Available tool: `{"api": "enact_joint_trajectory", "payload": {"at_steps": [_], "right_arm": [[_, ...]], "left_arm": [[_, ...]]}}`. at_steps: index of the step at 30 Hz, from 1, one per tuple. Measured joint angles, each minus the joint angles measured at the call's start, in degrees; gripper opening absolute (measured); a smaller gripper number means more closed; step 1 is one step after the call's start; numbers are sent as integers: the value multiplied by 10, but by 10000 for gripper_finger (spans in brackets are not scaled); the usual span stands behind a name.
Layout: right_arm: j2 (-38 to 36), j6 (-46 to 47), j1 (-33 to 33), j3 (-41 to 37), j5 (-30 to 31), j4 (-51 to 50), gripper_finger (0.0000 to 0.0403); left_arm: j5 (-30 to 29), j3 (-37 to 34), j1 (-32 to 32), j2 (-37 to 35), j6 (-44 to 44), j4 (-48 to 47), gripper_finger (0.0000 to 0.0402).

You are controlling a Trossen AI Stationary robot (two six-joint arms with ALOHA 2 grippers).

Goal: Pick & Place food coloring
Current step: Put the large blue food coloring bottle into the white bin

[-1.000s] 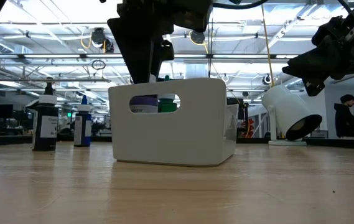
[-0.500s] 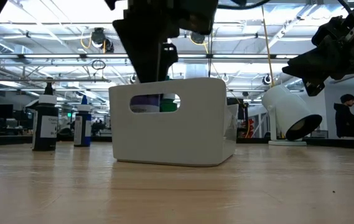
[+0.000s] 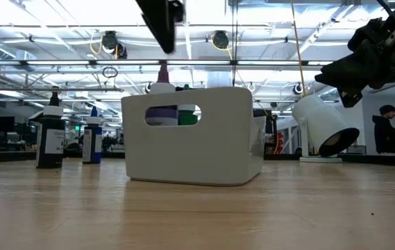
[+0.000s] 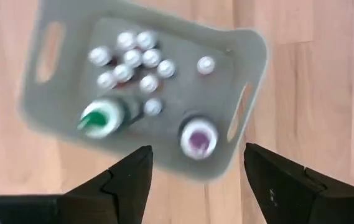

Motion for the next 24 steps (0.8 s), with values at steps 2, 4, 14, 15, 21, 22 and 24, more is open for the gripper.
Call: {"api": "enact_joint_trajectory", "payload": {"at_steps": [2, 4, 14, 15, 21, 22, 24], "right_arm": [[0, 0, 0, 0, 0, 0, 77], [0, 0, 0, 0, 0, 0, 77], [0, 0, 0, 0, 0, 0, 77], [0, 0, 0, 0, 0, 0, 77], [0, 0, 0, 0, 0, 0, 77], [0, 0, 0, 0, 0, 0, 77], [0, 0, 0, 0, 0, 0, 77]], "left_arm": [[-24, 0, 2, -26, -24, -32, 255], [-80, 0, 4, -55, -53, -73, 255], [-177, -73, 96, -199, -141, -136, 255], [-171, -90, 114, -211, -145, -136, 255], [-129, -182, 216, -249, -178, -126, 255], [-128, -196, 229, -249, -183, -125, 255], [-121, -223, 255, -249, -185, -119, 255]]}}
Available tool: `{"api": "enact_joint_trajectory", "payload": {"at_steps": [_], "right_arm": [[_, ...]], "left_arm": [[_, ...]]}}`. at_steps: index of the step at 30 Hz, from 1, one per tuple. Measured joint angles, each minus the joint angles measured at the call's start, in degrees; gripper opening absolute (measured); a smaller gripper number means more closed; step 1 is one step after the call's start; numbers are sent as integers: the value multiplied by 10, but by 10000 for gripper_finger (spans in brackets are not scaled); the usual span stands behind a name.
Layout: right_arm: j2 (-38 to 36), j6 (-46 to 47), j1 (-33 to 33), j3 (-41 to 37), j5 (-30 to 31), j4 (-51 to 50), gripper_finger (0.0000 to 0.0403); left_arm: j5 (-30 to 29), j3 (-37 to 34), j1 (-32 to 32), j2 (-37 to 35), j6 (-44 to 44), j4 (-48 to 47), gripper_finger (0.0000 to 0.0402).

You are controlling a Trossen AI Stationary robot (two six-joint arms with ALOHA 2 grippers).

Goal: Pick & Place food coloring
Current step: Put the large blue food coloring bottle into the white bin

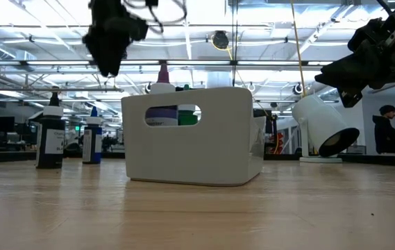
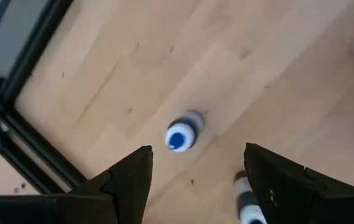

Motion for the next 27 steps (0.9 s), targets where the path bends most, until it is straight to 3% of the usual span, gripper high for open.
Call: {"api": "enact_joint_trajectory", "payload": {"at_steps": [5, 15, 27], "right_arm": [[0, 0, 0, 0, 0, 0, 77], [0, 0, 0, 0, 0, 0, 77], [0, 0, 0, 0, 0, 0, 77]], "left_arm": [[55, -69, 52, 0, 25, 63, 255], [63, -146, 103, -1, 47, 100, 255], [100, -206, 111, 0, 56, 152, 255]]}}
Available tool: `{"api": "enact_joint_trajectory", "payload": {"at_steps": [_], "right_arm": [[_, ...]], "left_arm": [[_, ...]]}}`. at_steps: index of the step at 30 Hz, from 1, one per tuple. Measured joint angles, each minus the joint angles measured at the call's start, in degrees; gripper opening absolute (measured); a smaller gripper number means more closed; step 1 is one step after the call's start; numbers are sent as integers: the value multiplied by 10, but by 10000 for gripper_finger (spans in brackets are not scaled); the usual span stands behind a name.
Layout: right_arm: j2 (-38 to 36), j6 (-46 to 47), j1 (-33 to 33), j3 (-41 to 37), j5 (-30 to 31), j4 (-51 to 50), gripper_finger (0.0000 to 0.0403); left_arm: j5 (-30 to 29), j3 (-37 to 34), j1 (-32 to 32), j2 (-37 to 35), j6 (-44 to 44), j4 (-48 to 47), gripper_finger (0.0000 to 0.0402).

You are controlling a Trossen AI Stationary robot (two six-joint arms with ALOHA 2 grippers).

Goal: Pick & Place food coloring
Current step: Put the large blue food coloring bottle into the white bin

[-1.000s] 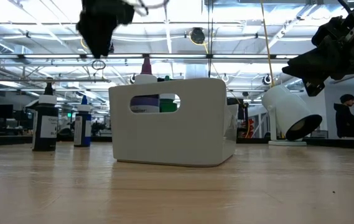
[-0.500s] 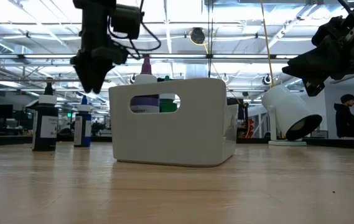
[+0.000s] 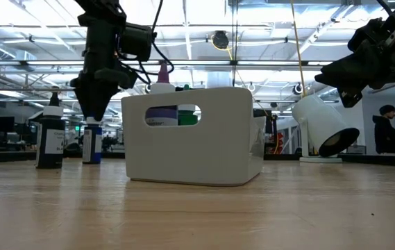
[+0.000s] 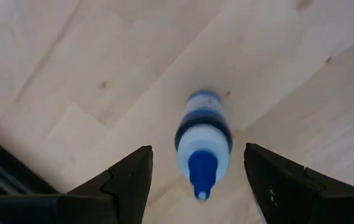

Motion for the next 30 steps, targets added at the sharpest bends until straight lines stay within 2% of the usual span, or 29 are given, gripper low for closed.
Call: {"api": "enact_joint_trajectory", "payload": {"at_steps": [30], "right_arm": [[0, 0, 0, 0, 0, 0, 77]], "left_arm": [[14, -27, 0, 0, 2, 38, 255]]}}
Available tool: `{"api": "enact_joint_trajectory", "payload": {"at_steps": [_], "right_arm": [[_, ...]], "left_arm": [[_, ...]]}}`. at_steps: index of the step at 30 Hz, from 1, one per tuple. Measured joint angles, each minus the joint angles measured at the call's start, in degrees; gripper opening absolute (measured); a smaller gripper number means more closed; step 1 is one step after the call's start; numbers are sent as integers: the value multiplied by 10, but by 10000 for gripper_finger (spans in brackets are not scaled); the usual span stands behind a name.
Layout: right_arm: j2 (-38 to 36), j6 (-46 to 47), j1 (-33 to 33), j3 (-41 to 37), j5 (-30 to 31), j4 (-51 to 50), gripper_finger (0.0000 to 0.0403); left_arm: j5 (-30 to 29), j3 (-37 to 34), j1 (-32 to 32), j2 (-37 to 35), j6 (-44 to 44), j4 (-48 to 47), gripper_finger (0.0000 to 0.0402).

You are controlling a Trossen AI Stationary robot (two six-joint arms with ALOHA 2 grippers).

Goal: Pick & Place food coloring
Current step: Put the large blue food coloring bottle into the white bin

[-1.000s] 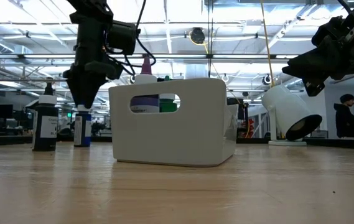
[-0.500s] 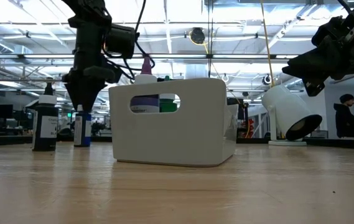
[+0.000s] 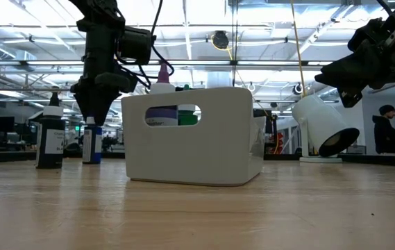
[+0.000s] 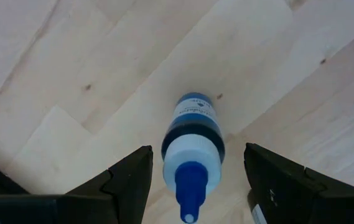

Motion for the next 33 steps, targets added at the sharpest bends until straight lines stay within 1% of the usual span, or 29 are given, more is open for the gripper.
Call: {"api": "enact_joint_trajectory", "payload": {"at_steps": [12, 15, 20, 21, 26, 29, 33], "right_arm": [[0, 0, 0, 0, 0, 0, 77], [0, 0, 0, 0, 0, 0, 77], [0, 0, 0, 0, 0, 0, 77], [0, 0, 0, 0, 0, 0, 77], [0, 0, 0, 0, 0, 0, 77], [0, 0, 0, 0, 0, 0, 77], [0, 0, 0, 0, 0, 0, 77]], "left_arm": [[0, 0, -1, 0, 1, -2, 250], [0, 0, -1, 0, 1, -5, 219], [1, 0, -1, 0, 1, -4, 128], [1, 0, -1, 0, 2, -4, 119], [0, 1, -2, 0, 13, 1, 119], [0, 25, -13, 1, 13, -13, 119], [-9, 113, -49, 1, -2, -67, 119]]}}
